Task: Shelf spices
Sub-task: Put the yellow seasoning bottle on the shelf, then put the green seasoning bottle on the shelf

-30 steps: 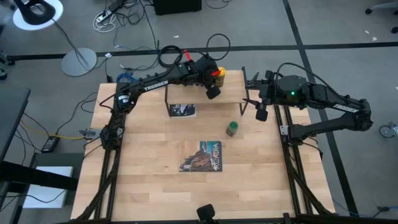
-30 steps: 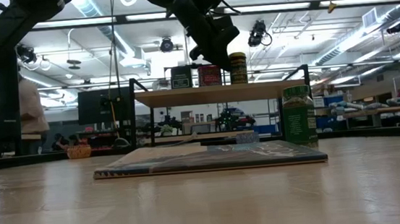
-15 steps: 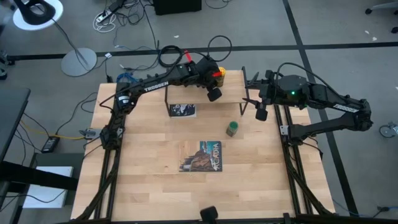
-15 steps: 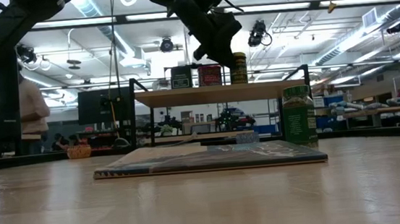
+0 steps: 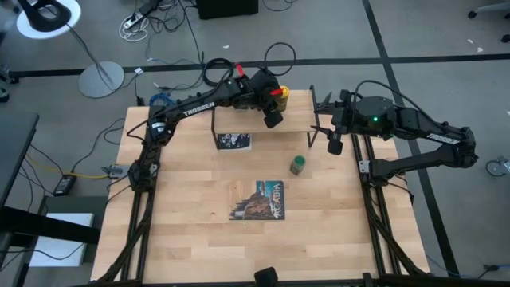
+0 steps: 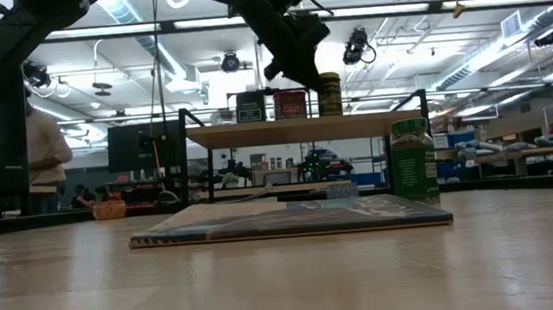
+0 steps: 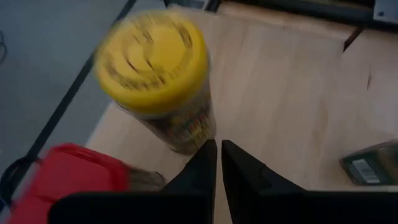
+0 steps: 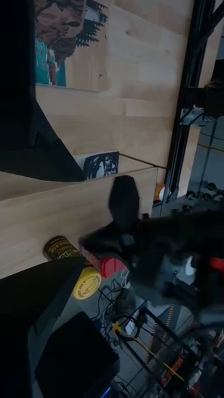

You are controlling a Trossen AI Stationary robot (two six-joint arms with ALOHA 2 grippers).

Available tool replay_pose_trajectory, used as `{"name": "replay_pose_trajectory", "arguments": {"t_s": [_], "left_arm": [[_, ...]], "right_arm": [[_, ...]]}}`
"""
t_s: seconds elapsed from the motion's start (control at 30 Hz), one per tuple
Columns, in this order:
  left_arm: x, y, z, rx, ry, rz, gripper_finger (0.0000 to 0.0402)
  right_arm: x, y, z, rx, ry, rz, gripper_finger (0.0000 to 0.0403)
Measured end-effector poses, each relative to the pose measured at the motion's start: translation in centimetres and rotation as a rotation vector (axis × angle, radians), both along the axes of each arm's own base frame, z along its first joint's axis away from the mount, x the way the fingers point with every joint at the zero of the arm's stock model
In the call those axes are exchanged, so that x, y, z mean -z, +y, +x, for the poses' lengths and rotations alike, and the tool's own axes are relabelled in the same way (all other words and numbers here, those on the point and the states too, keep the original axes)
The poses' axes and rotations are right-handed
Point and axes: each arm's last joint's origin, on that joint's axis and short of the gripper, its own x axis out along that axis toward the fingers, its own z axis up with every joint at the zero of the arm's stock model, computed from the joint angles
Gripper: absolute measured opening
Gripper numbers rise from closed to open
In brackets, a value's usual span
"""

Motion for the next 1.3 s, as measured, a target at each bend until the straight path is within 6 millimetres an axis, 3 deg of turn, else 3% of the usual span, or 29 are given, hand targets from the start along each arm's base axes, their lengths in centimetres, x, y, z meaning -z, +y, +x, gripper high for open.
{"name": "replay_pose_trajectory", "arguments": {"t_s": [0.13,0.27,0.47,0.7,1.1,1.2,1.3], "left_arm": [[-2.5,-0.6,-0.5,0.023,-0.046,0.039,0.0030],[-7.1,-1.5,-2.2,0.055,-0.196,0.092,0.0030],[-13.1,-2.8,-6.7,0.090,-0.349,0.153,0.0030],[-18.3,-5.1,-12.6,0.087,-0.461,0.207,0.0030],[-23.6,-9.3,-21.9,0.002,-0.663,0.254,0.0030],[-23.2,-10.2,-23.7,-0.038,-0.689,0.267,0.0030],[-20.9,-10.5,-24.7,-0.079,-0.676,0.253,0.0030]], "right_arm": [[0.1,0.0,0.2,0.000,0.009,0.001,0.0209],[0.4,-0.1,0.4,0.000,0.031,0.003,0.0209],[0.7,-0.1,0.5,-0.005,0.068,0.008,0.0209],[0.7,0.0,0.5,-0.014,0.068,0.012,0.0209],[0.8,0.0,0.5,-0.022,0.070,0.027,0.0209],[1.0,0.2,0.5,-0.073,0.087,0.054,0.0209],[1.3,0.4,0.5,-0.147,0.118,0.098,0.0209]]}}
